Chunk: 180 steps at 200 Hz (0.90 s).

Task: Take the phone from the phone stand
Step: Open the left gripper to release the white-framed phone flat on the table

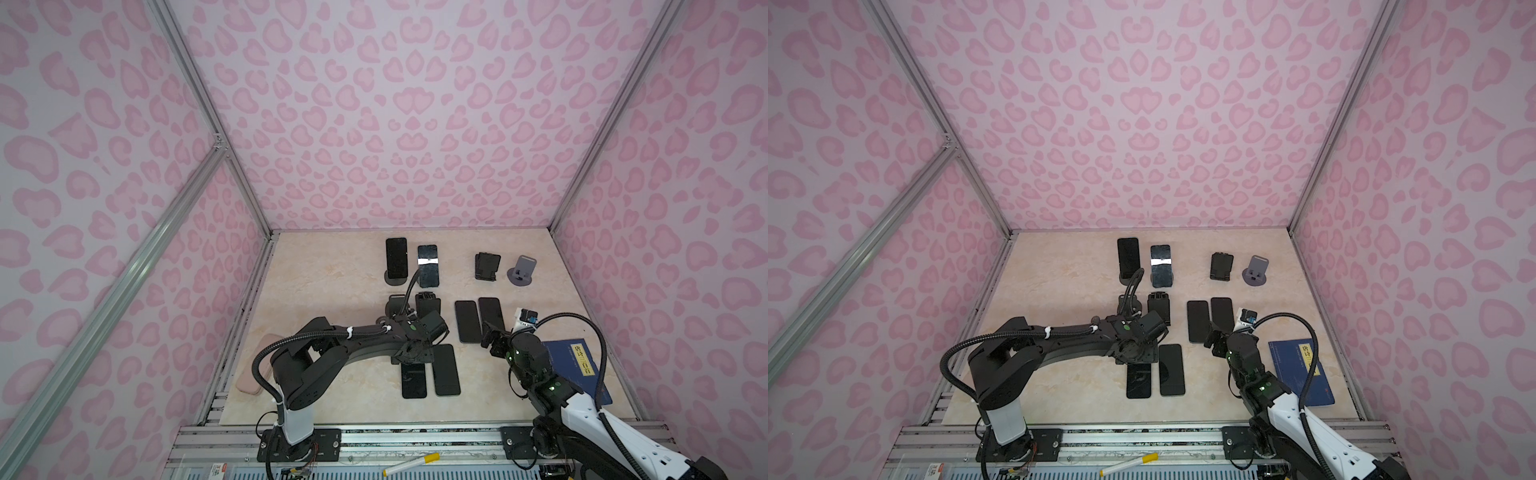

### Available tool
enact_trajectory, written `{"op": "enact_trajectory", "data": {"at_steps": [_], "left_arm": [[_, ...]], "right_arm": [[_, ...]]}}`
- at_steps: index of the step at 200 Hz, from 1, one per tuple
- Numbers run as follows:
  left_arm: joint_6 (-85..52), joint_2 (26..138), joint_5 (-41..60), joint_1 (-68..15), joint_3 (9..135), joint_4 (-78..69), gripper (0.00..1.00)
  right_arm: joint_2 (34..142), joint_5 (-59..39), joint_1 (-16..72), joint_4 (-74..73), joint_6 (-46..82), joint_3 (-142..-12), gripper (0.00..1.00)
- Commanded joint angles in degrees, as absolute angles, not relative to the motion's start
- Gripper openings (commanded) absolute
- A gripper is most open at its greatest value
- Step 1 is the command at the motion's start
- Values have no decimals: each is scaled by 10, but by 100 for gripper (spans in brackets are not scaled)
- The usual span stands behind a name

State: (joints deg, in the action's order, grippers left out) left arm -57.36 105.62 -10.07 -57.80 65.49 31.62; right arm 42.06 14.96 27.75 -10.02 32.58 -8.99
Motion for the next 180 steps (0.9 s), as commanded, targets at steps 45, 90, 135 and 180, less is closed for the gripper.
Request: {"op": "enact_trajectory", "data": {"at_steps": [45,90,135,180], "left_arm": [[-607,1059,-117,-581,647,305,76],[-612,1067,-115,-581,651,305,79],[-610,1069,-116,-581,653,305,81],[-601,1040,-122,-581,656,301,81]], "right_arm": [[418,150,279,-120,327,-81,96],[419,144,278,-123,327,-82,96],[417,142,278,-124,329,-82,96],[435,140,278,-129,329,-84,96]]}}
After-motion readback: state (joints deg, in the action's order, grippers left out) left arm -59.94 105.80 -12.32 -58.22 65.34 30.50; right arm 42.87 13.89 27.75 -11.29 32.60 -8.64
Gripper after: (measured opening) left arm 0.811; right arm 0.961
